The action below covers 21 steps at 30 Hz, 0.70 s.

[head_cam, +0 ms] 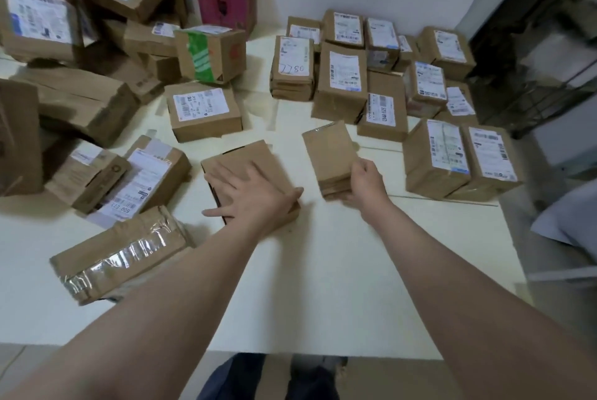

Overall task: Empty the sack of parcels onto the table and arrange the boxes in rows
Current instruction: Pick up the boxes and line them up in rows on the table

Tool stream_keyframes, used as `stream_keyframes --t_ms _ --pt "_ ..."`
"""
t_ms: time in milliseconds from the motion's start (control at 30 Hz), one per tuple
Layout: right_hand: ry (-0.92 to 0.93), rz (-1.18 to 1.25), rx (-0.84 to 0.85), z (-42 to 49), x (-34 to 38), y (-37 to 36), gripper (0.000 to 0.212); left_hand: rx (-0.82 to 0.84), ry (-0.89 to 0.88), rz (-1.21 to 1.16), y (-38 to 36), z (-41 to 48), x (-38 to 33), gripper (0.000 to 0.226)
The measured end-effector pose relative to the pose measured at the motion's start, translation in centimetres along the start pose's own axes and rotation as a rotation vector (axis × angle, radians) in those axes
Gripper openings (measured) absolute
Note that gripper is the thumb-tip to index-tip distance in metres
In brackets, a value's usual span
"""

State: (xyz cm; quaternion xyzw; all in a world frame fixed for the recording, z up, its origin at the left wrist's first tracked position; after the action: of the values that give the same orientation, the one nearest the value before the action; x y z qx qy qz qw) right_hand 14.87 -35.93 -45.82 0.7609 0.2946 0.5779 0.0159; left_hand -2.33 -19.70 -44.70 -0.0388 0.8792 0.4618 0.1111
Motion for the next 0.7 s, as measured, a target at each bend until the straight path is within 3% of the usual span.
stream_keyframes --t_ms 167,233,300,367,433,500,567,700 --pt "-0.32 0.39 -0.07 -2.7 -3.9 2.7 0.038 -0.017 -0.055 -0.024 -0.1 -0.6 -1.0 0.111" --pt "-0.415 0.526 -0.088 -3.7 -5.2 3.1 0.041 0.007 -0.154 -0.193 0.0 -0.3 -1.8 0.11" --pt "-0.478 0.612 -0.102 -4.4 -6.0 3.2 0.042 0.25 -0.24 -0.575 -0.4 -0.1 -2.6 0.102" --pt "-0.51 0.65 -0.089 -4.7 -6.4 2.9 0.044 0.553 -0.194 -0.934 -1.3 -0.4 -2.5 0.079" --pt "-0.517 0.607 -0.041 -5.1 -6.2 2.3 0.047 0.712 -0.127 -1.019 -2.0 -0.9 -2.0 0.066" --pt "-0.514 0.492 0.004 -5.6 -5.9 2.0 0.047 0.679 -0.1 -1.025 -2.2 -0.9 -1.4 0.063" --pt "-0.504 0.339 -0.018 -5.8 -5.6 2.3 0.047 0.529 -0.087 -1.068 -1.2 -0.7 -1.0 0.06" --pt "-0.207 0.056 -0.289 -4.1 -3.4 4.8 0.054 0.13 -0.172 -0.858 1.9 -0.2 -1.4 0.065"
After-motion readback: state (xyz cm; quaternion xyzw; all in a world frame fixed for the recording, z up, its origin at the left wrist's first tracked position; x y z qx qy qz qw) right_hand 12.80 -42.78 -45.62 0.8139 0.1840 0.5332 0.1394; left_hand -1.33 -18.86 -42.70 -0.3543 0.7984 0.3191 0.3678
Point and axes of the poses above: each hand's wrist, its own z-axis towards the middle knuckle, its own y-axis out of the back of the hand, x = y × z, the point moved 8 cm from there along z, towards the middle knuckle, and after that the axes turned 12 degrees about y, right-handed, at the moved point
